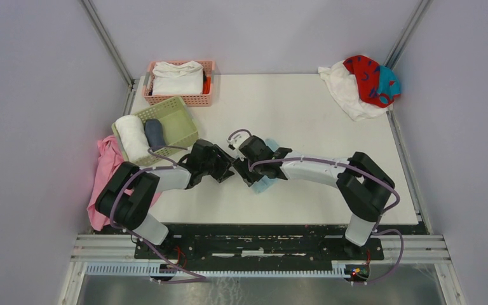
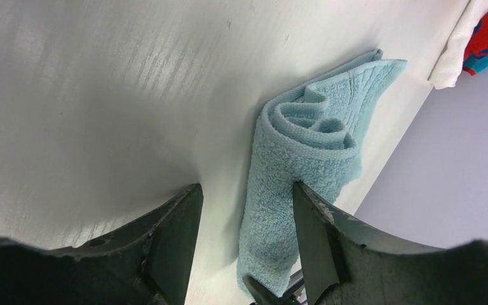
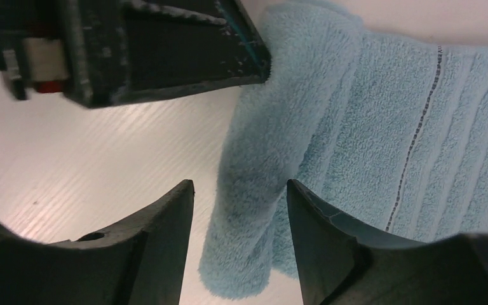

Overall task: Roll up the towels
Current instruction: Roll the towel at the center of the board.

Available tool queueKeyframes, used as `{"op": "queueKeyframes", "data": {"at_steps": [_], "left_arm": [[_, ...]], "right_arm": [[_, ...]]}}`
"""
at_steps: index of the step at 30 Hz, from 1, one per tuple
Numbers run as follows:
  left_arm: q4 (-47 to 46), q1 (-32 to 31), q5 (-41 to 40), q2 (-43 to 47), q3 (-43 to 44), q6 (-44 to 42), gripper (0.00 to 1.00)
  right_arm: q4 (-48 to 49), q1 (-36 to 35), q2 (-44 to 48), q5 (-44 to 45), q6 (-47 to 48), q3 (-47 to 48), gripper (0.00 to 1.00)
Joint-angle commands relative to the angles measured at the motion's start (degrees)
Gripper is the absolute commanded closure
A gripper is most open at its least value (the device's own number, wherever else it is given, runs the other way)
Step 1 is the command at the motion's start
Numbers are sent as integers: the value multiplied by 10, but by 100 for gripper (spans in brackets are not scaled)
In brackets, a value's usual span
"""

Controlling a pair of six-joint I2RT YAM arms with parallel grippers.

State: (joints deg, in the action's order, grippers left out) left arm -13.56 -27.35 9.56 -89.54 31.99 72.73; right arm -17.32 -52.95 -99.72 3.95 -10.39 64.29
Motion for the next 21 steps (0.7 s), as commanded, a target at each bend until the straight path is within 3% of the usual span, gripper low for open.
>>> {"op": "queueKeyframes", "data": {"at_steps": [1, 4, 6, 9, 15, 21], "left_arm": [[98, -9, -39, -32, -15, 4, 37], [98, -9, -39, -28, -17, 5, 36], [100, -9, -37, -21, -20, 3, 35], [102, -9, -42, 11, -33, 2, 33], [120, -7, -75, 144, -77, -15, 28], [110, -7, -61, 219, -99, -26, 26]], "right_arm": [[16, -2, -39, 34, 11, 28, 39], [23, -2, -49, 2, 11, 23, 52], [29, -1, -42, -36, 13, 18, 70], [38, 15, -40, -161, 8, 17, 84], [127, 81, -60, -423, -68, -13, 95], [229, 144, -96, -547, -159, -67, 94]]}}
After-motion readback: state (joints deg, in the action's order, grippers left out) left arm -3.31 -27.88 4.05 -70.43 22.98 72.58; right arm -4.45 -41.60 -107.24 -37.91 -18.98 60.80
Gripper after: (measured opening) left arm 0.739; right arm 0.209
